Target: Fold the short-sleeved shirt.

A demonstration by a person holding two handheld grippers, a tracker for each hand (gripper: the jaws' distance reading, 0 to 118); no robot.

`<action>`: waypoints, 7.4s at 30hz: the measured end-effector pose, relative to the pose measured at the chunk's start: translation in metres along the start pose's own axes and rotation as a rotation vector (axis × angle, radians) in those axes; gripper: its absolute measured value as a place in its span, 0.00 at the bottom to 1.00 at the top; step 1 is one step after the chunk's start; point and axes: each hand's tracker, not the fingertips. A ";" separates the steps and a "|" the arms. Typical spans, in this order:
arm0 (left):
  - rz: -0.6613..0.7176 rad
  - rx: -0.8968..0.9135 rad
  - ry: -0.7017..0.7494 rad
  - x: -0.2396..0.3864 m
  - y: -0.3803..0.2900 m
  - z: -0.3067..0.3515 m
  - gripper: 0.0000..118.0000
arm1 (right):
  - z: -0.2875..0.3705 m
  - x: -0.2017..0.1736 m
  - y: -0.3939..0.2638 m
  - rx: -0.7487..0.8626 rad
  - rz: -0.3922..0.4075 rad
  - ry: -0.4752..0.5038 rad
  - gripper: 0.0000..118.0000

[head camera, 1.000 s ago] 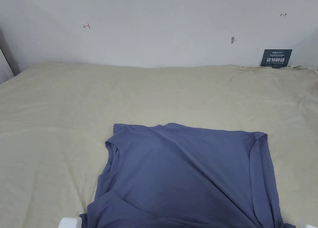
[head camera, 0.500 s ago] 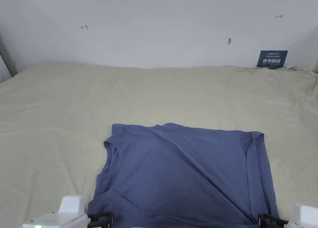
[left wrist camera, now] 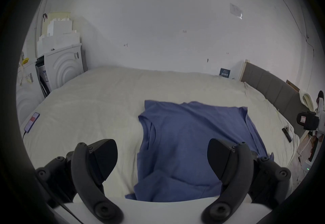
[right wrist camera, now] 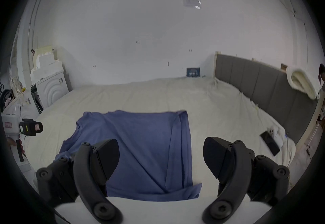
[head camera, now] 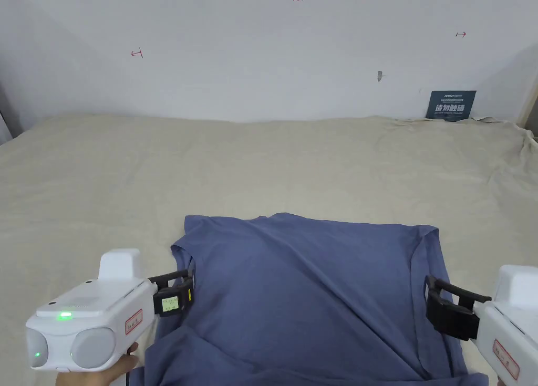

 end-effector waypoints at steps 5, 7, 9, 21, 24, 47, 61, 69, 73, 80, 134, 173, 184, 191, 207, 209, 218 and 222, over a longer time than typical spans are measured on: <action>-0.019 0.056 -0.030 0.006 0.002 -0.002 0.49 | 0.008 -0.010 0.004 0.074 0.045 -0.039 0.48; -0.012 0.076 -0.062 0.007 0.000 -0.001 0.28 | 0.010 -0.012 0.003 0.095 0.051 -0.045 0.24; -0.008 0.106 -0.071 0.010 -0.004 0.000 0.13 | 0.014 -0.014 0.002 0.121 0.067 -0.054 0.10; -0.036 -0.012 -0.063 0.012 0.000 -0.001 0.00 | 0.017 -0.013 0.001 0.140 0.062 -0.056 0.00; 0.010 -0.149 -0.072 0.002 -0.003 -0.009 0.00 | 0.016 -0.011 0.001 0.134 0.062 -0.056 0.00; 0.026 -0.579 -0.013 -0.041 -0.103 -0.060 0.78 | 0.005 -0.005 -0.019 0.038 0.050 -0.035 0.00; -0.025 -0.543 -0.045 -0.016 -0.105 -0.056 0.09 | 0.005 0.006 -0.027 -0.008 0.022 -0.052 0.00; -0.001 -0.501 -0.077 -0.022 -0.089 -0.039 0.09 | -0.027 0.032 -0.071 -0.281 -0.055 -0.091 0.01; 0.005 -0.492 -0.085 -0.022 -0.086 -0.037 0.09 | -0.044 0.041 -0.104 -0.407 -0.143 -0.096 0.16; 0.008 -0.486 -0.091 -0.022 -0.083 -0.036 0.09 | -0.059 0.043 -0.139 -0.504 -0.174 -0.109 0.77; -0.086 -0.532 -0.031 -0.012 0.011 -0.247 0.09 | -0.259 0.040 -0.041 -0.410 0.055 -0.143 0.02; -0.128 0.083 -0.036 0.018 0.041 -0.062 0.78 | -0.049 0.020 0.031 0.068 -0.068 -0.035 0.76; -0.139 0.119 -0.028 0.022 0.011 -0.039 0.02 | -0.023 0.017 0.009 0.153 -0.015 -0.082 0.00; -0.147 0.087 -0.032 0.022 0.004 -0.038 0.00 | -0.021 0.015 0.005 0.163 0.006 -0.085 0.00; -0.053 -0.365 -0.087 -0.016 0.016 -0.136 0.00 | -0.043 0.020 0.012 0.131 0.010 -0.076 0.00; -0.034 -0.434 -0.093 -0.022 0.015 -0.152 0.05 | -0.047 0.021 0.012 0.125 0.009 -0.076 0.00; -0.072 -0.563 -0.018 -0.027 -0.005 -0.199 0.76 | -0.060 0.016 0.007 0.086 -0.007 -0.078 0.00; -0.057 -0.613 0.005 -0.029 -0.015 -0.210 0.76 | -0.061 0.015 0.005 0.073 -0.012 -0.077 0.00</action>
